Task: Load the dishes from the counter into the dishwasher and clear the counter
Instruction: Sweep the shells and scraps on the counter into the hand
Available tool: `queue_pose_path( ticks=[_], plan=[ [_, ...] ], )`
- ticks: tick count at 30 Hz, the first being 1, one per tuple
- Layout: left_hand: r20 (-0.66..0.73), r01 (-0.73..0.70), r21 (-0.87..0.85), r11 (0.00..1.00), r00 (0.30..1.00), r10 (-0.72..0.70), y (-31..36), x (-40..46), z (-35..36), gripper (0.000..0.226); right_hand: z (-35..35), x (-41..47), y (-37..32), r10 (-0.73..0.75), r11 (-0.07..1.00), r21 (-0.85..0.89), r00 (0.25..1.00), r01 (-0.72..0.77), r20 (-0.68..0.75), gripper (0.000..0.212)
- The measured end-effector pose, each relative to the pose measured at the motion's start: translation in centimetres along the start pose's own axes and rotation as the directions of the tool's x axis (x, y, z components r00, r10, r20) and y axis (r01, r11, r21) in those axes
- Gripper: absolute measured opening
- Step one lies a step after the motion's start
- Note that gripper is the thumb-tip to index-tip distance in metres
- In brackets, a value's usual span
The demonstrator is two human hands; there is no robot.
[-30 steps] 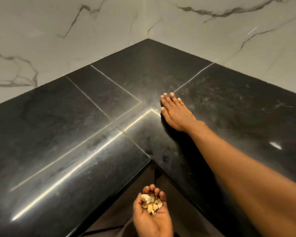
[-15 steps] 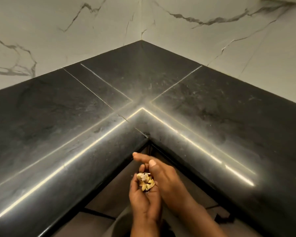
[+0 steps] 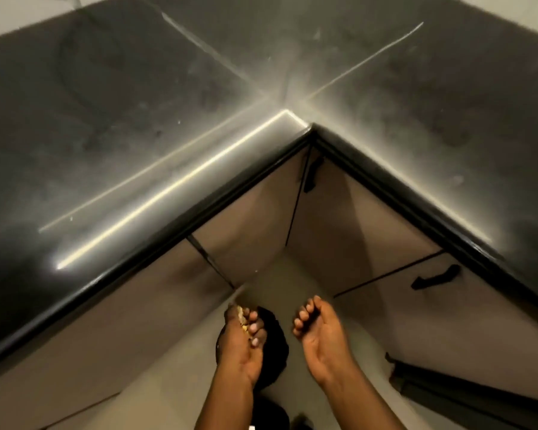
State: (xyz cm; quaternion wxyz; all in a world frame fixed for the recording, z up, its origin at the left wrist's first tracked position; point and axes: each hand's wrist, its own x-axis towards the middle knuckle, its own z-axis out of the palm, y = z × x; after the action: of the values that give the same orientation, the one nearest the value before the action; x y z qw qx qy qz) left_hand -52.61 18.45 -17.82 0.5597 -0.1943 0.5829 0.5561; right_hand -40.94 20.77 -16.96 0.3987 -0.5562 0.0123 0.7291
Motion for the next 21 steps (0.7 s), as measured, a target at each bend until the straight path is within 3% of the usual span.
queue_pose_path(
  ticks=[6, 12, 16, 21],
  plan=[
    [-0.211, 0.103, 0.225, 0.969, 0.976, -0.054, -6.0, 6.3, -8.1, 0.033, -6.9, 3.7, 7.9, 0.129, 0.976, -0.159, 0.984, -0.148, -0.125, 0.029],
    [-0.204, 0.167, 0.258, 0.952, 0.972, -0.115, -10.3, 15.1, -10.3, 0.023, -9.9, 9.1, 13.6, 0.079, 0.959, -0.263, 0.992, -0.102, -0.098, 0.023],
    [-0.193, 0.220, 0.337, 0.916, 0.968, -0.162, -11.6, 21.8, -11.5, 0.055, -10.6, 13.3, 16.8, 0.033, 0.922, -0.382, 0.997, -0.060, -0.076, 0.030],
    [-0.159, 0.136, 0.291, 0.947, 0.983, -0.092, -13.2, 24.6, -13.8, 0.051, -12.1, 16.6, 19.6, 0.016, 0.854, -0.520, 1.000, -0.008, 0.010, 0.048]
  ],
)
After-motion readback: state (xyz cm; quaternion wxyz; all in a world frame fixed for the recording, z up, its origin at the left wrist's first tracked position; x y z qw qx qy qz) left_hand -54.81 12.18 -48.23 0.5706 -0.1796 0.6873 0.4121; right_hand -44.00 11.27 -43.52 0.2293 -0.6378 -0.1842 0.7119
